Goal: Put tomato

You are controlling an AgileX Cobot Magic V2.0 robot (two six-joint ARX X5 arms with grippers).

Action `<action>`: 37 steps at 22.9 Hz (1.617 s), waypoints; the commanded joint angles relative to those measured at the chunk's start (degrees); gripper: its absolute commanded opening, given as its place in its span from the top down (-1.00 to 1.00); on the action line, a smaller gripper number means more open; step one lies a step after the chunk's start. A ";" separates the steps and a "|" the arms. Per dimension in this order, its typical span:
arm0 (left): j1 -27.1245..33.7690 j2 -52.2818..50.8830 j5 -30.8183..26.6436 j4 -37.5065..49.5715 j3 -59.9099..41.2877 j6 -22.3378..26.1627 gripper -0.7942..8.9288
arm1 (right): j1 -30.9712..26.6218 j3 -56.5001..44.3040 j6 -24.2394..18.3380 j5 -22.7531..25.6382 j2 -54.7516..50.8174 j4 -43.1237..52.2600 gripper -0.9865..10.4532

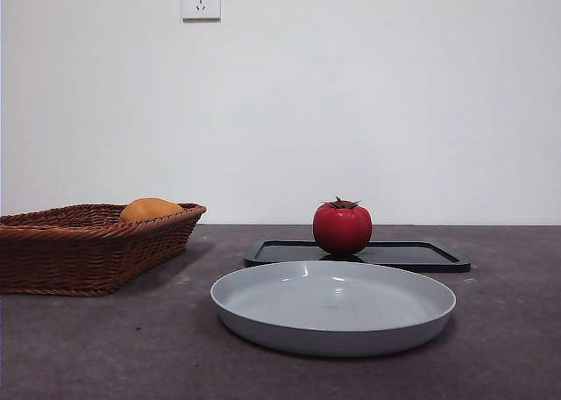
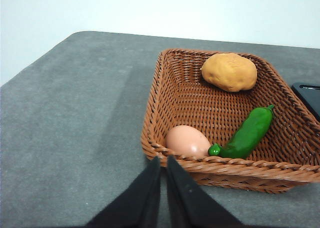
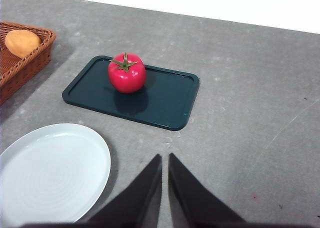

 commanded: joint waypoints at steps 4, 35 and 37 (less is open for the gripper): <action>0.09 -0.07 0.15 -0.44 -1.20 0.94 0.80 | 0.24 0.52 0.35 0.00 0.07 0.61 0.80; 0.09 -0.07 0.15 -0.42 -1.18 0.94 0.80 | -22.38 -38.56 -4.52 0.37 -23.52 33.42 0.80; 0.09 -0.07 0.15 -0.42 -1.18 0.94 0.80 | -22.38 -39.32 -4.57 0.22 -23.52 33.46 0.80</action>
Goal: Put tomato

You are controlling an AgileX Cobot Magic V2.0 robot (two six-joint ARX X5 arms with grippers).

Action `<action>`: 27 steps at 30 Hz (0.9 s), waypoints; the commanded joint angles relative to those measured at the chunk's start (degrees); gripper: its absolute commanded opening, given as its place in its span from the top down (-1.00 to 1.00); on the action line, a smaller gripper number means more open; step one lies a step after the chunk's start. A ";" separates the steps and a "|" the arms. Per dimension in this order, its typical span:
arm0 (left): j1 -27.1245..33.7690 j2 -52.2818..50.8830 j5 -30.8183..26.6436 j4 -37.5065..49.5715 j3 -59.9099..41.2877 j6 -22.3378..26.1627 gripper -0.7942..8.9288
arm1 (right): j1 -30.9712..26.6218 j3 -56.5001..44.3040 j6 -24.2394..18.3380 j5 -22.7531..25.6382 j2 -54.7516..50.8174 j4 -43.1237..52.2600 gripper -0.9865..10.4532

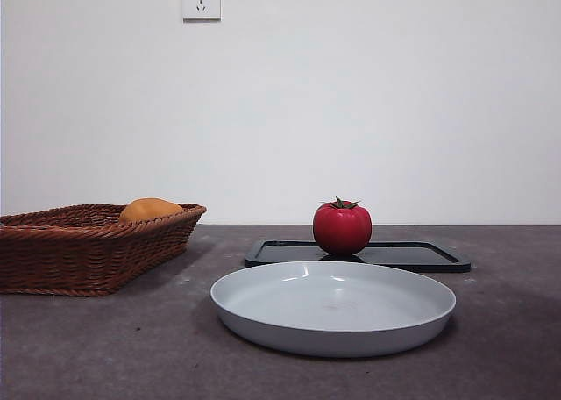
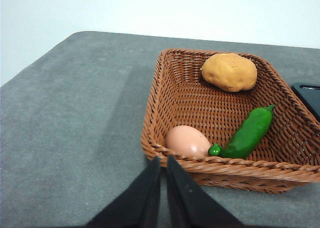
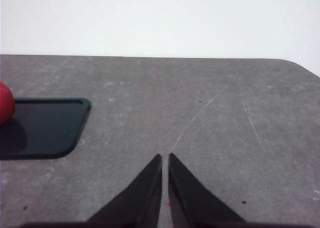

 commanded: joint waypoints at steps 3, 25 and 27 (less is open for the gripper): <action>0.09 -0.07 0.15 -0.42 -1.16 0.92 0.80 | 0.02 -2.10 -0.42 -0.44 -0.39 0.79 0.80; 0.09 -0.07 0.15 -0.39 -1.16 0.92 0.80 | -0.09 -3.58 -5.35 -1.51 -3.13 -2.03 0.80; 0.09 -0.07 0.15 -0.39 -1.16 0.92 0.80 | -0.09 -3.58 -5.33 -1.51 -3.13 -2.01 0.80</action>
